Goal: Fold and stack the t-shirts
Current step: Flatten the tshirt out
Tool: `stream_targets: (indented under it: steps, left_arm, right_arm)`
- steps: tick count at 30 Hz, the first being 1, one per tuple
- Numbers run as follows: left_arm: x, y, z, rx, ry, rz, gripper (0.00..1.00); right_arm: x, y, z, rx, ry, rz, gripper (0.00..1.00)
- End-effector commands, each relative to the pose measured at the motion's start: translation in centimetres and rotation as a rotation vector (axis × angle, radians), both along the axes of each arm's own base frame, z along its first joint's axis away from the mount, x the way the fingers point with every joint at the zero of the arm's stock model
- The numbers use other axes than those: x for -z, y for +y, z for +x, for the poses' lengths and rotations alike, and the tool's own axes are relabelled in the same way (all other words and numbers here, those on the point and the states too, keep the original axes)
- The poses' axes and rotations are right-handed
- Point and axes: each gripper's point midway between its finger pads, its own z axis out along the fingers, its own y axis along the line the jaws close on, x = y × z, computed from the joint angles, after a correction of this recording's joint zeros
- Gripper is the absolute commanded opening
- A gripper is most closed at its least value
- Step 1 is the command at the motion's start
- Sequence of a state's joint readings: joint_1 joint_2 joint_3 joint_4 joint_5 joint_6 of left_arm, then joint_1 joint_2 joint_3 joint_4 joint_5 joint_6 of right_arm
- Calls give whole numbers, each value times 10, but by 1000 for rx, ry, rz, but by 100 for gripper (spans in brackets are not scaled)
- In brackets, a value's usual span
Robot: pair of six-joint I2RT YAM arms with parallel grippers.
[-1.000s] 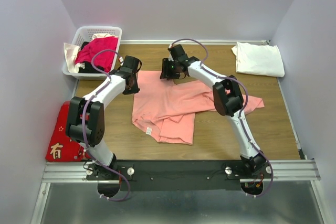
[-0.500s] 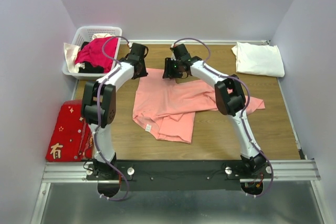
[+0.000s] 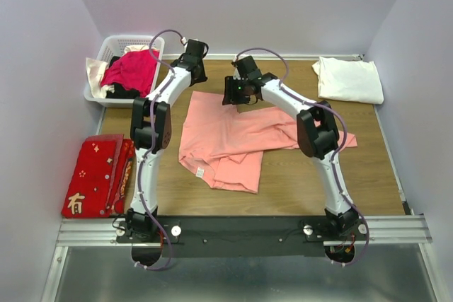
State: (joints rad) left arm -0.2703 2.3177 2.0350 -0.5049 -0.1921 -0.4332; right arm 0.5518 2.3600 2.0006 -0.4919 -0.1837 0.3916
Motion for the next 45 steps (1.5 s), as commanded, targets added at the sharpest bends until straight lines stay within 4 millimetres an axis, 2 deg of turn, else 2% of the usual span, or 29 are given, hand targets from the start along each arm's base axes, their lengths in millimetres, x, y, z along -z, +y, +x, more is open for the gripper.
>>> stream_targets:
  steps: [1, 9, 24, 31, 35, 39, 42, 45]
  left_arm:
    - [25, 15, -12, -39, 95, 69, 38]
    - [33, 31, -26, -92, 119, 119, 40]
    - [83, 29, -33, -48, 235, 115, 43]
    - [90, 27, -31, -31, 263, 112, 42]
    - [91, 26, -34, -12, 276, 115, 31]
    - [91, 27, -37, 4, 286, 128, 11]
    - [92, 28, -38, 8, 292, 136, 0]
    - [93, 31, -42, 5, 300, 151, 0]
  right_arm:
    - [-24, 0, -5, -15, -21, 16, 56]
    - [-16, 2, -10, -26, 5, 20, 56]
    - [-10, 2, -11, -18, 21, 19, 56]
    - [-10, 1, -11, -11, 20, 16, 56]
    - [-13, 1, -10, -8, 14, 18, 56]
    - [-15, 1, -9, -5, 11, 21, 56]
    - [-16, 2, -8, -4, 9, 23, 55]
    - [-14, 1, -9, -3, 13, 20, 55]
